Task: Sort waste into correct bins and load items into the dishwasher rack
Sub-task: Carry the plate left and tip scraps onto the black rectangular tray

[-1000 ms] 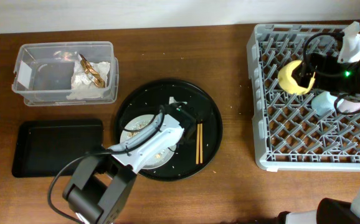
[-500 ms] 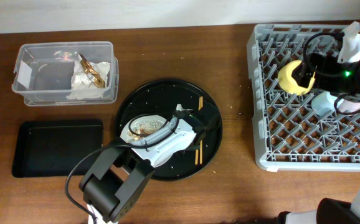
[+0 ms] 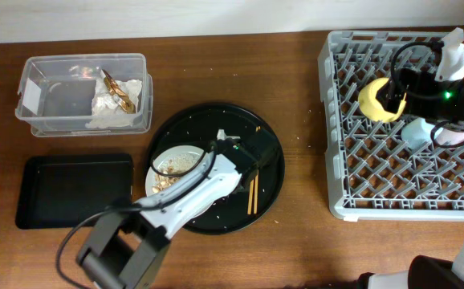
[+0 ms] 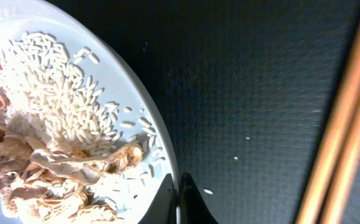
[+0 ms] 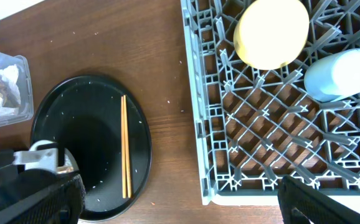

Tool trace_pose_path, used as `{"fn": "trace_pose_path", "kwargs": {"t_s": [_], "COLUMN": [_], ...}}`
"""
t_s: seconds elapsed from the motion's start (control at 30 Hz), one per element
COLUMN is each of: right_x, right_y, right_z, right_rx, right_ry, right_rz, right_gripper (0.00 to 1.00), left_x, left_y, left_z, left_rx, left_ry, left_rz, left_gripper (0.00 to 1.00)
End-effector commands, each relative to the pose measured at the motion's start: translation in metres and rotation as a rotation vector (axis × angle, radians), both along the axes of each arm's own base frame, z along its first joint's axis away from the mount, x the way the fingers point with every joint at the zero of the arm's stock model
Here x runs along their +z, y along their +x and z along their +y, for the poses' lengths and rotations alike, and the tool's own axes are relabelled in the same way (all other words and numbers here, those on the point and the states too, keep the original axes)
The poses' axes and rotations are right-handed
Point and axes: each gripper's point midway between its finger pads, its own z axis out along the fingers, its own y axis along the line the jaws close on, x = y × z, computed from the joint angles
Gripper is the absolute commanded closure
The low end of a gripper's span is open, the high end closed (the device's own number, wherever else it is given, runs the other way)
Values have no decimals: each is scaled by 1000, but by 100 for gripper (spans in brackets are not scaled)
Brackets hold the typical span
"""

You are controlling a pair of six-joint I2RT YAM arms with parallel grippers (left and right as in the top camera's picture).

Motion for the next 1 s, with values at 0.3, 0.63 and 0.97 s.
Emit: {"fn": "trace_pose_path", "kwargs": {"t_s": [0.3, 0.63, 0.97], "right_x": [-3, -3, -3], "right_y": [1, 1, 1], "right_z": [-1, -2, -2], "right_rx": [1, -1, -1], "right_ry": [-10, -13, -13], "right_rz": [11, 11, 11], "right_gripper": [2, 2, 2], "left_x": [72, 72, 139], "left_y": [51, 84, 72], "left_z": [137, 239, 277], "left_rx": [420, 692, 665], "left_ry": [-92, -505, -770], "left_rz": [-152, -146, -317], "left_gripper": [99, 99, 99]}}
